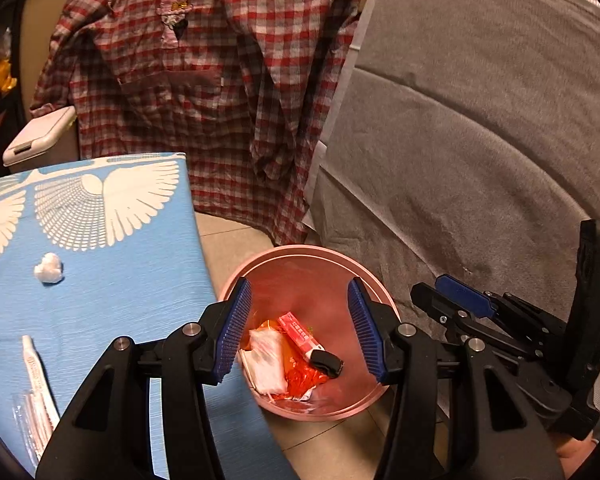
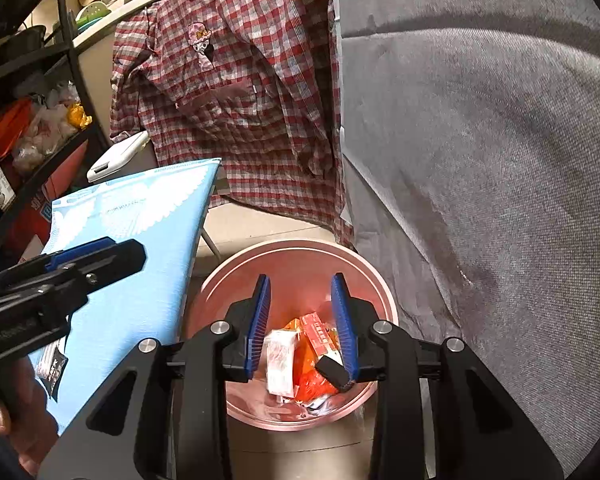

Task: Collect trash
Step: 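Open both grippers to drop the carton and strap into the bucket, then move both grippers back over the board toward the remaining items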

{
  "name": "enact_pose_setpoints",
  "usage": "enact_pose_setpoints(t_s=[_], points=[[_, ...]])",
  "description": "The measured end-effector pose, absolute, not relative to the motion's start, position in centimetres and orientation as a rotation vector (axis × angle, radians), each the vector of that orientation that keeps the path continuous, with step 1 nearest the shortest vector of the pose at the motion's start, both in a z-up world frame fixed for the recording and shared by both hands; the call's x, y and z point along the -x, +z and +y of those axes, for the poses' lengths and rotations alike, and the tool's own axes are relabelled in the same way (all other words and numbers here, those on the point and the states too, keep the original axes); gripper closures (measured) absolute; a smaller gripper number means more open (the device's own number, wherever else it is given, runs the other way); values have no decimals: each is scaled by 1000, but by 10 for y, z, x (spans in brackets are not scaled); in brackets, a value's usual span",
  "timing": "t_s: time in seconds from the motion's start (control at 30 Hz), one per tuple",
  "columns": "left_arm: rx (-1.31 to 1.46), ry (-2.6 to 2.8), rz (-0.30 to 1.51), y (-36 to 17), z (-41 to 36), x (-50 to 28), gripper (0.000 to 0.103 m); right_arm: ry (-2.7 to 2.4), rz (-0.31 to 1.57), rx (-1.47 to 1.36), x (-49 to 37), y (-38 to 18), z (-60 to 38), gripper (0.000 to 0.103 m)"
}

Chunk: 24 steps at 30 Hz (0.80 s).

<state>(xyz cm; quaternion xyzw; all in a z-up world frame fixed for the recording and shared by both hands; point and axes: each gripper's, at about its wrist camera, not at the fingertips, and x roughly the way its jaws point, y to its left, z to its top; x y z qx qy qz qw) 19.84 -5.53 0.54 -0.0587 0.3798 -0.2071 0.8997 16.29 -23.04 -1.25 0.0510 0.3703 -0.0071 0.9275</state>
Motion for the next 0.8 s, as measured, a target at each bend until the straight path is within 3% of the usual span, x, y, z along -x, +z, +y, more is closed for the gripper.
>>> enact_pose_setpoints(t_s=[0.37,0.8], points=[[90,-384,719,38,-5,-166,53,59,659,-88,-142,17,-193,70],[96,-247,634,70,123,-118,60,211,602,-37,-118,36,-107,70]])
